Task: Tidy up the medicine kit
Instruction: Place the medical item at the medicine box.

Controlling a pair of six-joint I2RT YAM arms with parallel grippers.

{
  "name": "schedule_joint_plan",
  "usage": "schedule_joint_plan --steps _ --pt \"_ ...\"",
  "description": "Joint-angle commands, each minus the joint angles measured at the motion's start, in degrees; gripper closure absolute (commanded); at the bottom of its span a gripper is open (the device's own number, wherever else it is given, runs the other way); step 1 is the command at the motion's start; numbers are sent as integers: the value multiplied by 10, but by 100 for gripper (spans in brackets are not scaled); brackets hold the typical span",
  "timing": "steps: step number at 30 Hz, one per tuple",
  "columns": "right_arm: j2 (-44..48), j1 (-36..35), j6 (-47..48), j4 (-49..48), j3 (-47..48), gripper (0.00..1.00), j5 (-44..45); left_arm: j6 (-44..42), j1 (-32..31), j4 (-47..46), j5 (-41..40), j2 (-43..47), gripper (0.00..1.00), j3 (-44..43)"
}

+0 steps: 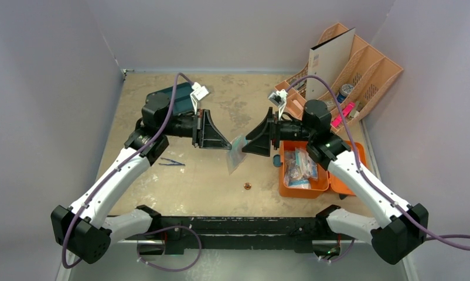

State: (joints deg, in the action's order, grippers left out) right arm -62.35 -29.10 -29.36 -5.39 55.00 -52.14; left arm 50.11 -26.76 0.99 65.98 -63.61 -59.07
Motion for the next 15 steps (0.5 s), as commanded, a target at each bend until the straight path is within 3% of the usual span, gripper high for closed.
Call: schedule_joint_plan --steps 1,8,10,13,15 --pt "-10 -8 -15 -67 21 14 -39 24 -3 -56 19 10 100 -30" --pt "-17 -19 -48 -127 1 31 -88 27 -3 -65 25 8 100 -21" --pt "-16 -19 -46 -128 -2 42 -90 24 -3 -65 25 7 100 -16" --pt "-16 -19 -46 -125 -1 69 -92 22 -3 -64 23 4 100 -11" --pt "-14 -19 -46 -121 -1 79 -92 18 -3 -61 22 0 100 -10"
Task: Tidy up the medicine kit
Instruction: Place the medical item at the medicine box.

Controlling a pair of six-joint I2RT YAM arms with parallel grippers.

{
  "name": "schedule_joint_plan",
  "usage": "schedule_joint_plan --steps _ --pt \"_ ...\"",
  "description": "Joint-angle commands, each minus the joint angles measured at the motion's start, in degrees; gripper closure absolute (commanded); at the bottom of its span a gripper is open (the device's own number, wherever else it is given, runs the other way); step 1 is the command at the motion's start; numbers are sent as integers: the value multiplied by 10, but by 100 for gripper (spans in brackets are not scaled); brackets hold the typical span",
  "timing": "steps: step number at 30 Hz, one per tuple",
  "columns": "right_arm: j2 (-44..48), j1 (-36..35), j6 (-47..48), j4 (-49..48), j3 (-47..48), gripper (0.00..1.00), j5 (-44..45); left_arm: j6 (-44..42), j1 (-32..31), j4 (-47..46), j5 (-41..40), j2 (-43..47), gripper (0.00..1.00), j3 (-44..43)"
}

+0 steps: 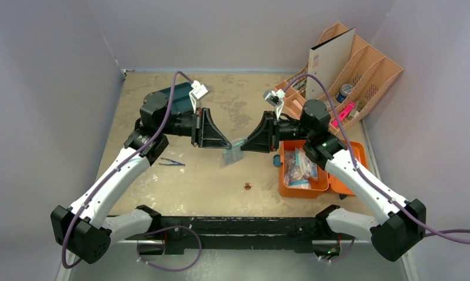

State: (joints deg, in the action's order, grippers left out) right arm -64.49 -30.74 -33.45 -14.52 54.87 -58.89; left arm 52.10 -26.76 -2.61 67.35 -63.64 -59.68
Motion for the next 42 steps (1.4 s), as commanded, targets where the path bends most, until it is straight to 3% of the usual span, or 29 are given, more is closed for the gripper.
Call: schedule_joint_plan --steps 1,5,7,10,14,22,25,31,37,42 --pt "9 -2 -4 -25 -1 84 -21 -6 -3 -19 6 0 100 -4" --pt "20 -3 21 26 -4 98 -4 -55 -3 59 -14 0 100 -14" --pt "28 -3 44 80 -3 100 14 -97 -2 126 -38 -4 97 -30" --pt "43 -3 58 166 3 100 62 -162 -2 206 -81 -13 78 -55" --pt "61 -3 53 290 39 100 135 -231 -2 289 -150 -21 46 -85" --pt "54 -1 106 632 171 100 326 -349 -2 411 -302 -58 21 -112" --pt "25 0 123 741 230 100 427 -377 -2 418 -358 -59 16 -84" --pt "-34 23 133 863 291 100 571 -419 -3 434 -418 -58 10 -41" --pt "-77 117 171 875 279 100 604 -420 -3 408 -443 -46 5 10" --pt "-108 131 186 857 266 100 610 -417 -3 413 -472 -38 4 5"
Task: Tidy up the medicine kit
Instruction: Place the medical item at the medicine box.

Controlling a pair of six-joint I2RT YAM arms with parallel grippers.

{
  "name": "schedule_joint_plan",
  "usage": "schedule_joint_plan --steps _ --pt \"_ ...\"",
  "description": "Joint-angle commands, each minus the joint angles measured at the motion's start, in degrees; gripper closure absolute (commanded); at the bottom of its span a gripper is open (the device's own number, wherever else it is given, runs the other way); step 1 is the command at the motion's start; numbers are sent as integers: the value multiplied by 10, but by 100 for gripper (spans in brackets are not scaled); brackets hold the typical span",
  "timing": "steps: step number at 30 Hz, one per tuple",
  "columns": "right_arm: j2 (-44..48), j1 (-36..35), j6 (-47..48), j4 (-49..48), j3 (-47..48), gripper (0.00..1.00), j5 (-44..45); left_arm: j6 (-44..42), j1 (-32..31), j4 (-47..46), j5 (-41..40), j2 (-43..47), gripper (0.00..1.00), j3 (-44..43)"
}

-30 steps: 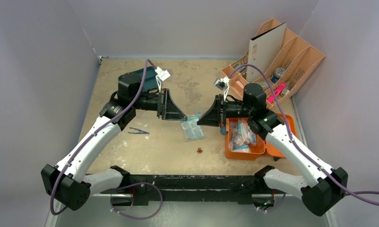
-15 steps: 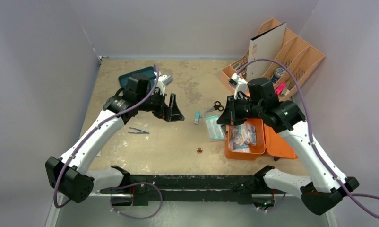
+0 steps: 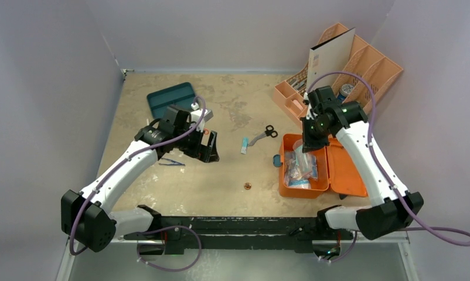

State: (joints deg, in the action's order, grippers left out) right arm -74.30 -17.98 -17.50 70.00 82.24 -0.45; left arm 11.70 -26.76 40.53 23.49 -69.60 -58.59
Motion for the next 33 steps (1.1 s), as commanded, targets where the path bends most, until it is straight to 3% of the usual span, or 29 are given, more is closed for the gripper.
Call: schedule_joint_plan --steps 1,19,26,30,33 --pt "-15 4 27 1 -15 100 22 -12 -3 -19 -35 25 4 -5" --pt "-61 60 15 -156 -137 100 -108 -11 -3 -19 -28 21 4 0" --pt "-90 84 16 -149 -133 83 -23 -11 -3 -18 -37 23 4 1" --pt "-85 85 6 -119 -106 65 35 -10 -3 -15 -41 20 5 1" --pt "-72 85 3 -99 -85 62 39 -10 -3 -13 -41 19 5 0"
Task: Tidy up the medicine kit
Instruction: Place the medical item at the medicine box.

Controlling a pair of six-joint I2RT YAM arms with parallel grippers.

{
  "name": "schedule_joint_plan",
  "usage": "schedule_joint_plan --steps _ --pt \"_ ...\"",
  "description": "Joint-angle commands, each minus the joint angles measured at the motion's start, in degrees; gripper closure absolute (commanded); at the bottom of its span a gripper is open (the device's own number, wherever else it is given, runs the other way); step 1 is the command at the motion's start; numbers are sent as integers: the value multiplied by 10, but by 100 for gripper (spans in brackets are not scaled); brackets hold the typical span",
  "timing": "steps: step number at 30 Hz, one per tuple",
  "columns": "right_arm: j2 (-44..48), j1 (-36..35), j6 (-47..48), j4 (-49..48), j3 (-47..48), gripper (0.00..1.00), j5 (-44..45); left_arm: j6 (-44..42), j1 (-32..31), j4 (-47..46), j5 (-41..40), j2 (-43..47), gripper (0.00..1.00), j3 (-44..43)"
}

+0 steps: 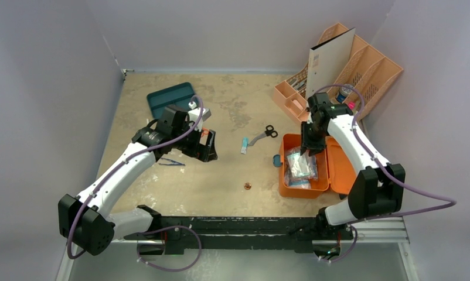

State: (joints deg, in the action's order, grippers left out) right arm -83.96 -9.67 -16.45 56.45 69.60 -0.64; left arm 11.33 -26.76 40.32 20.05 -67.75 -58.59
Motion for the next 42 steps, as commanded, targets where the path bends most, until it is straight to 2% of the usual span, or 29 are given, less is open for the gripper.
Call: schedule_joint_plan --steps 1,7,14,19,23,30,36,42 --pt "31 1 -8 37 43 63 38 -7 -3 -11 -7 1 5 0" --pt "55 1 -12 15 22 70 35 -7 -3 -10 -9 -3 5 -1" --pt "69 2 -45 -94 -60 76 -64 -7 -3 -9 -12 -4 5 -2" --pt "56 2 -56 -170 -119 80 -75 -7 -3 -4 -32 -5 6 -2" --pt "42 2 -58 -204 -150 80 -49 -7 -3 -2 -41 -5 6 -3" --pt "26 1 -52 -216 -171 80 -28 -7 -3 4 -75 -4 6 -3" --pt "54 1 -47 -173 -144 79 -14 -6 -3 10 -99 -6 6 -6" --pt "121 2 -53 -121 -102 71 -37 13 -3 21 -159 -16 6 -12"
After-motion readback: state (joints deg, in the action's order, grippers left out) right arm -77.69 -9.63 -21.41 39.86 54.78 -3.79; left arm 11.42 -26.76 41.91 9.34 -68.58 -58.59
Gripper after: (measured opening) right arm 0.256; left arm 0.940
